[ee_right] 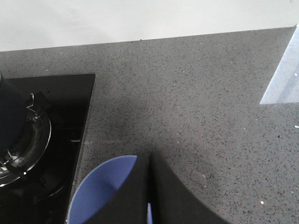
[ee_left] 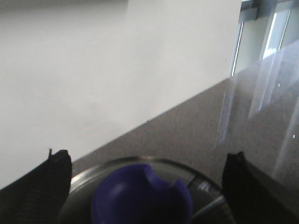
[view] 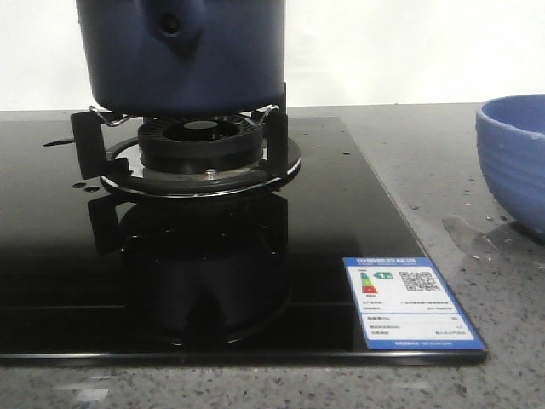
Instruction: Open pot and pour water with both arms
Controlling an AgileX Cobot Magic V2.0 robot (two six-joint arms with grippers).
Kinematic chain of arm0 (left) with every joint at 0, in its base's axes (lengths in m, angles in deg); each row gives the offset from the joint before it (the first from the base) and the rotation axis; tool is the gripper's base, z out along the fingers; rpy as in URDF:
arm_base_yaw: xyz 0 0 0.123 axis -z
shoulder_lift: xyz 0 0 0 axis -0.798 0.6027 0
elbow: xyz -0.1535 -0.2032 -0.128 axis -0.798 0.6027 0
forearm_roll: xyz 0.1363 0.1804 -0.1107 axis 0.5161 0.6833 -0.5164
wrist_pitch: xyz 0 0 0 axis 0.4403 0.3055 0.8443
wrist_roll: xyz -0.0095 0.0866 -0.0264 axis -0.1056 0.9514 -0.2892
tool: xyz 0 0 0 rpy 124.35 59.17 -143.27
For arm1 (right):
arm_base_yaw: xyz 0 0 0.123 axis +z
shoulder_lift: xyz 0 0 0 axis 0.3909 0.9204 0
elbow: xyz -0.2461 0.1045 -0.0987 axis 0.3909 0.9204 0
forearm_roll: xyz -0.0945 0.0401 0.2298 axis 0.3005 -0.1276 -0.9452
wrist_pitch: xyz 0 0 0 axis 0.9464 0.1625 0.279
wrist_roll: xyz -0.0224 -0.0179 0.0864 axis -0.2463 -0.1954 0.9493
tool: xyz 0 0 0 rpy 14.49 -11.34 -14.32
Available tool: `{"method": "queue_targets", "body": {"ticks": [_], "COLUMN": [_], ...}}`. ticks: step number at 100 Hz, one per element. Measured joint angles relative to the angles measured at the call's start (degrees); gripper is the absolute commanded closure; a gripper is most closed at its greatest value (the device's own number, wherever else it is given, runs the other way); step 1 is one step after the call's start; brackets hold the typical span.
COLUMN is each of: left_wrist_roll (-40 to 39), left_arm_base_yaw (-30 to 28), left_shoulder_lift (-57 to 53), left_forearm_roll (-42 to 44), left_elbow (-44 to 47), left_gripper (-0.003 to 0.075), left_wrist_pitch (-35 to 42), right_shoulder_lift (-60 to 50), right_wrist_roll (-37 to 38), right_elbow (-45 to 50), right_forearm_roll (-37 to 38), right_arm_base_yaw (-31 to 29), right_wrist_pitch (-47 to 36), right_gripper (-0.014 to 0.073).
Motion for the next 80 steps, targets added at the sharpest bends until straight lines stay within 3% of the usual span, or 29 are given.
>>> {"method": "queue_targets", "body": {"ticks": [18, 34, 56, 80], "left_wrist_roll": [-3.64, -4.24, -4.37, -4.37], "left_arm_base_yaw": [0.0, 0.0, 0.0, 0.0], "left_shoulder_lift": [-14.7, -30.11, -51.3, -66.98], "left_forearm_roll": [-0.22, -0.61, -0.61, -0.72], "left_elbow": [5.35, 15.76, 31.88, 45.57], "left_gripper": [0.0507, 0.0742, 0.0741, 0.0741], "left_wrist_pitch": [5.33, 10.03, 11.86, 13.64], "right_shoulder_lift": [-5.14, -15.98, -32.44, -45.31], "right_wrist_roll": [-4.54, -7.84, -8.72, -8.84], "right_elbow": [7.05, 20.38, 37.66, 45.12], "right_forearm_roll": [-1.89, -2.39, -3.04, -3.26], "right_arm_base_yaw": [3.61, 6.62, 8.21, 8.24], "right_wrist_pitch": [-4.17, -10.46, -21.13, -25.7], "right_gripper": [0.0657, 0.0657, 0.0658, 0.0658]}}
